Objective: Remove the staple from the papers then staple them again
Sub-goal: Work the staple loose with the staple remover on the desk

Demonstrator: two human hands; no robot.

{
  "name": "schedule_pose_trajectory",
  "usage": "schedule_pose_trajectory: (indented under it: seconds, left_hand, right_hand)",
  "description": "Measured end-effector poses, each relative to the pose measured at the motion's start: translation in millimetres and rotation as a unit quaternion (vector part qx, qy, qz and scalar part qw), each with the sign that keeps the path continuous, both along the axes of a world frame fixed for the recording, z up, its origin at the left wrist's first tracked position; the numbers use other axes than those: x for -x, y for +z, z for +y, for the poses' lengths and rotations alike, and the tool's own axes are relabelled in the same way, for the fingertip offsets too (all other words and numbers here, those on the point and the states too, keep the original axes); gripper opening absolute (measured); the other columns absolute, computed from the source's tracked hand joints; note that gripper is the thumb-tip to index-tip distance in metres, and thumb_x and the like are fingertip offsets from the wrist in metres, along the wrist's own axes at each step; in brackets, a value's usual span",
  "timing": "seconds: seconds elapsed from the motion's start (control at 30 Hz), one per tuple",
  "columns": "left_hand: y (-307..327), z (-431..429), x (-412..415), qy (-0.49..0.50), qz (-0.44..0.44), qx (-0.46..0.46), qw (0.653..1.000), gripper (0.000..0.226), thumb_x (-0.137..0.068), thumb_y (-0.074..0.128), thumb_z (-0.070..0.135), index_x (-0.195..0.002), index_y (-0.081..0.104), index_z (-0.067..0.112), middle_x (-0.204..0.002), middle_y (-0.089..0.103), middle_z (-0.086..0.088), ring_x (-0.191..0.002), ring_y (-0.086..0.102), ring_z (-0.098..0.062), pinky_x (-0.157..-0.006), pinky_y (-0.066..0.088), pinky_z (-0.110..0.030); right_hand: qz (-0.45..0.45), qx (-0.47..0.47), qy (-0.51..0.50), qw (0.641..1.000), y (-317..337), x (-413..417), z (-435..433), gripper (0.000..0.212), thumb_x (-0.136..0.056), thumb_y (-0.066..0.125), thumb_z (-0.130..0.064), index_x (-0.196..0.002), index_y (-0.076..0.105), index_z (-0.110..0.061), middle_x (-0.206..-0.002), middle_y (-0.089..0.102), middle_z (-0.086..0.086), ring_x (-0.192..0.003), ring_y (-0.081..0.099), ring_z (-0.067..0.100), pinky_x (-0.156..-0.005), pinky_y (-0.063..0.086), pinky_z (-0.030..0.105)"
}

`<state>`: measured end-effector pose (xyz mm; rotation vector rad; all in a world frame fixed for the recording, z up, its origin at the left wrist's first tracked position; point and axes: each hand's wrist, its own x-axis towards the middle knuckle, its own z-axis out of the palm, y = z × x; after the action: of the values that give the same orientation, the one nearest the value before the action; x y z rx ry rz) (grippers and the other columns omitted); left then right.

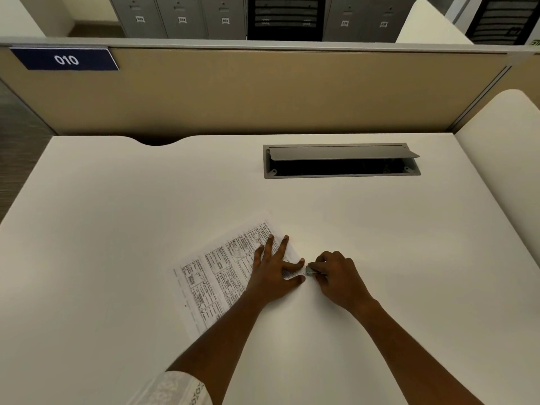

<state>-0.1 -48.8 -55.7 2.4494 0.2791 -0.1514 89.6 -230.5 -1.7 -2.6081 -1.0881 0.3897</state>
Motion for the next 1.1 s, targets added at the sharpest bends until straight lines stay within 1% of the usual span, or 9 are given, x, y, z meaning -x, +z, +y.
schedule_pose_trajectory:
  seconds: [0.13,0.3,0.43,0.63,0.7,0.77,0.87,1.0,1.1]
  left_hand:
    - [0.0,-0.9,0.4,0.005,-0.006,0.001,1.000,0.042,-0.093,0.064,0.061,-0.133,0.065,0.049,-0.174,0.008,0.006,-0.161,-0.010,-0.025,-0.128,-0.002,-0.048]
    - [-0.6,-0.4,0.9,-0.002,-0.003,-0.004,1.000,0.043,-0.093,0.062,0.062,-0.134,0.064,0.049,-0.175,0.007,0.006,-0.161,-0.011,-0.025,-0.128,-0.002,-0.049]
    - [-1.3,-0.8,0.4,-0.002,-0.010,-0.012,1.000,0.042,-0.094,0.061,0.063,-0.133,0.065,0.049,-0.175,0.009,0.005,-0.161,-0.010,-0.027,-0.127,-0.004,-0.047]
    - [-4.5,-1.2,0.1,0.003,-0.016,-0.010,1.000,0.039,-0.094,0.060,0.063,-0.131,0.066,0.051,-0.174,0.010,0.005,-0.161,-0.008,-0.027,-0.127,-0.003,-0.048]
    - [-5.9,-2.0,0.5,0.008,-0.018,-0.010,1.000,0.036,-0.095,0.059,0.062,-0.129,0.067,0.052,-0.174,0.011,0.006,-0.161,-0.008,-0.026,-0.128,-0.002,-0.049]
    - [-7.0,-1.6,0.0,0.009,-0.014,-0.009,1.000,0.037,-0.096,0.057,0.062,-0.129,0.067,0.051,-0.174,0.010,0.007,-0.161,-0.008,-0.025,-0.128,-0.003,-0.048]
    - [-9.0,-0.6,-0.9,0.008,-0.016,-0.013,1.000,0.040,-0.095,0.058,0.062,-0.132,0.066,0.049,-0.174,0.010,0.006,-0.161,-0.008,-0.026,-0.127,-0.004,-0.047]
    - [-12.9,-3.1,-0.9,0.020,-0.031,-0.014,0.999,0.049,-0.094,0.058,0.064,-0.140,0.058,0.049,-0.174,0.014,0.005,-0.162,-0.005,-0.026,-0.127,-0.002,-0.049]
    - [-17.0,-1.8,-0.8,0.010,-0.031,-0.025,0.999,0.056,-0.094,0.055,0.064,-0.147,0.050,0.047,-0.174,0.013,0.004,-0.161,-0.005,-0.028,-0.128,0.000,-0.053]
  right_hand:
    - [0.006,-0.005,0.009,1.000,-0.1,2.2,3.1,0.025,-0.097,0.060,-0.021,-0.115,0.075,-0.027,-0.105,0.070,-0.002,-0.099,0.059,0.023,-0.081,0.048,0.038]
    - [0.046,-0.029,-0.007,0.999,-1.1,1.3,2.3,0.025,-0.095,0.063,-0.020,-0.116,0.075,-0.025,-0.104,0.070,0.000,-0.098,0.060,0.023,-0.084,0.050,0.040]
    - [0.068,-0.044,-0.017,0.997,-2.3,1.4,5.1,0.024,-0.094,0.065,-0.021,-0.116,0.076,-0.022,-0.098,0.071,0.005,-0.093,0.062,0.024,-0.079,0.052,0.040]
    - [0.077,-0.044,-0.026,0.996,-4.0,1.9,6.7,0.026,-0.095,0.065,-0.020,-0.118,0.075,-0.019,-0.097,0.070,0.007,-0.092,0.062,0.024,-0.079,0.052,0.039]
    - [0.069,-0.038,-0.027,0.997,-3.3,1.7,5.2,0.025,-0.095,0.064,-0.020,-0.117,0.076,-0.020,-0.098,0.070,0.005,-0.094,0.062,0.024,-0.080,0.051,0.039]
    - [0.037,-0.023,-0.027,0.999,-3.3,1.7,1.3,0.025,-0.095,0.062,-0.020,-0.116,0.076,-0.022,-0.103,0.070,0.001,-0.097,0.061,0.023,-0.080,0.049,0.038]
    - [0.001,-0.008,-0.023,1.000,-3.5,2.3,-2.7,0.025,-0.096,0.061,-0.020,-0.115,0.075,-0.026,-0.107,0.069,-0.003,-0.101,0.059,0.022,-0.079,0.041,0.034]
    - [0.010,-0.006,-0.006,1.000,-1.6,4.1,-0.4,0.025,-0.096,0.061,-0.021,-0.114,0.075,-0.028,-0.108,0.068,-0.004,-0.102,0.058,0.023,-0.083,0.044,0.038]
    - [0.012,-0.016,-0.007,1.000,-1.2,4.5,0.5,0.024,-0.095,0.062,-0.020,-0.113,0.076,-0.029,-0.106,0.069,-0.004,-0.101,0.059,0.023,-0.082,0.045,0.039]
